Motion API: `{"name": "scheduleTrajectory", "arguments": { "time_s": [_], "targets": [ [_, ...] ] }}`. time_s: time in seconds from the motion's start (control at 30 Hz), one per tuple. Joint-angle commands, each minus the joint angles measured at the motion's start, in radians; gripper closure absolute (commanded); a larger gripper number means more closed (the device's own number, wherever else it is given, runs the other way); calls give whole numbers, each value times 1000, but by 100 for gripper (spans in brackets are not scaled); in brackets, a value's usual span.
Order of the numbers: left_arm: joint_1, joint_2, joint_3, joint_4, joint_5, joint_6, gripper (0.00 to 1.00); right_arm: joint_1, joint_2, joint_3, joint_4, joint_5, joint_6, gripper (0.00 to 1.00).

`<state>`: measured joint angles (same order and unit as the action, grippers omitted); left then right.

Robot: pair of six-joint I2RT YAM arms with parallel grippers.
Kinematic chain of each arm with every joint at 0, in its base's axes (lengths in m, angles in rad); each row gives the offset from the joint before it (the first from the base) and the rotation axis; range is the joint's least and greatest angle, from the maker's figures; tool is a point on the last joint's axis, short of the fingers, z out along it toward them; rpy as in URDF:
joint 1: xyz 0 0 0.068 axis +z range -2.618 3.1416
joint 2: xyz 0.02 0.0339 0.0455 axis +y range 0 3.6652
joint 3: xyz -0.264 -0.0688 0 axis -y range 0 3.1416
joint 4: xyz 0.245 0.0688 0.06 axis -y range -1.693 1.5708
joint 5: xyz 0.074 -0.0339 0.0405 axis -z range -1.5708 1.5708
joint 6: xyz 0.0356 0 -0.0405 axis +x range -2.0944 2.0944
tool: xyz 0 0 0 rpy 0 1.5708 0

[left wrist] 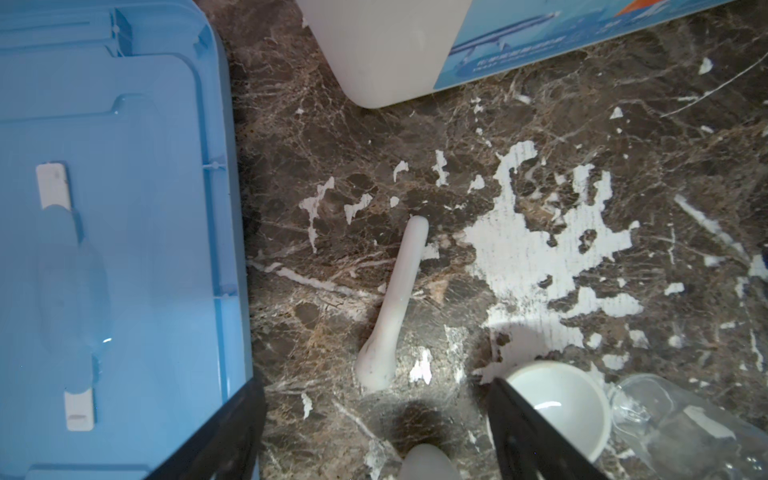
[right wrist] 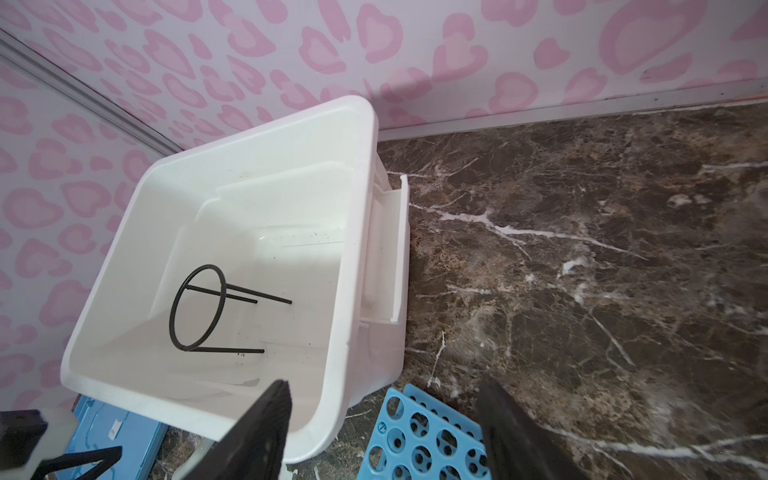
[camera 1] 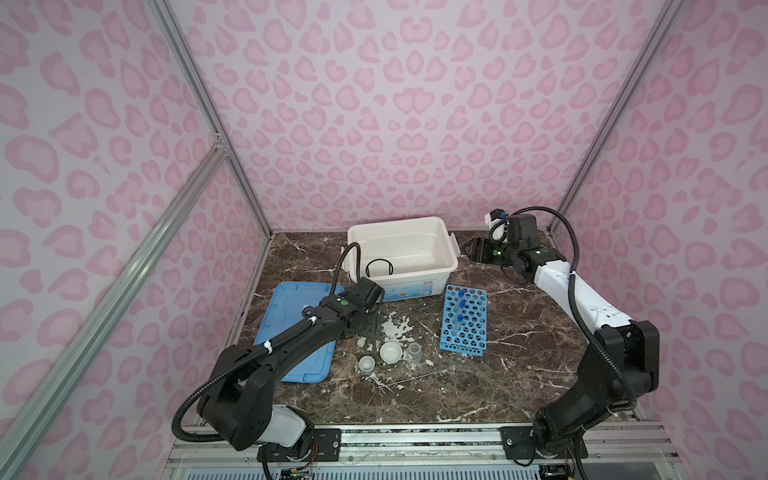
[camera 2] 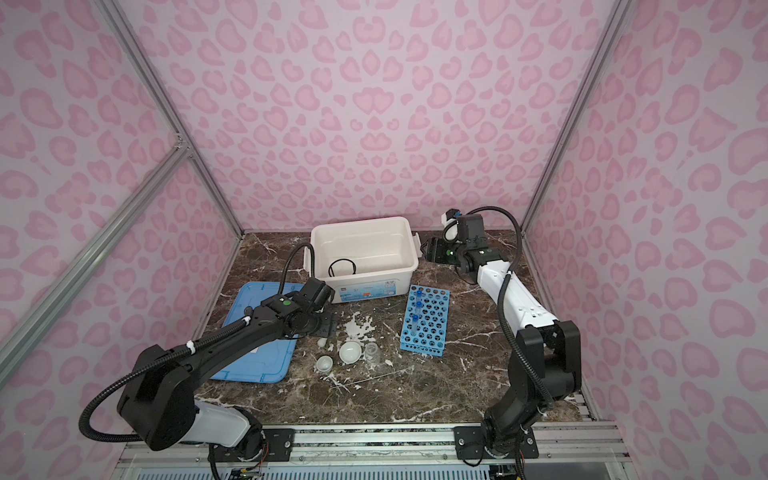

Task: Organize the chemistry lab equipment
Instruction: 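Move the left gripper down to the white pestle and close on it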

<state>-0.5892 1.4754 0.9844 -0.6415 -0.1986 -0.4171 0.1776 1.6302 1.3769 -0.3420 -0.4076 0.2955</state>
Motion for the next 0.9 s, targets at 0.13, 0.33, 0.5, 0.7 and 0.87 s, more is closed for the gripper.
{"name": "scheduleTrajectory", "arguments": {
  "time_s": [0.13, 0.33, 0.5, 0.7, 0.87],
  "targets": [
    [0, 85, -21, 78, 44, 0, 26, -3, -8, -13, -4, 15, 7, 27],
    [3, 145, -33, 108, 44, -2, 31, -4, 0, -3, -5, 13, 8, 27],
    [21, 183, -53, 142, 62, -4, 36, -4, 7, 8, -13, 13, 8, 27],
    [32, 212, -56, 148, 86, 15, 50, -5, 15, 18, -13, 15, 13, 27],
    [32, 217, -60, 145, 107, 21, 65, -5, 23, 30, -15, 16, 17, 27]
  ]
}}
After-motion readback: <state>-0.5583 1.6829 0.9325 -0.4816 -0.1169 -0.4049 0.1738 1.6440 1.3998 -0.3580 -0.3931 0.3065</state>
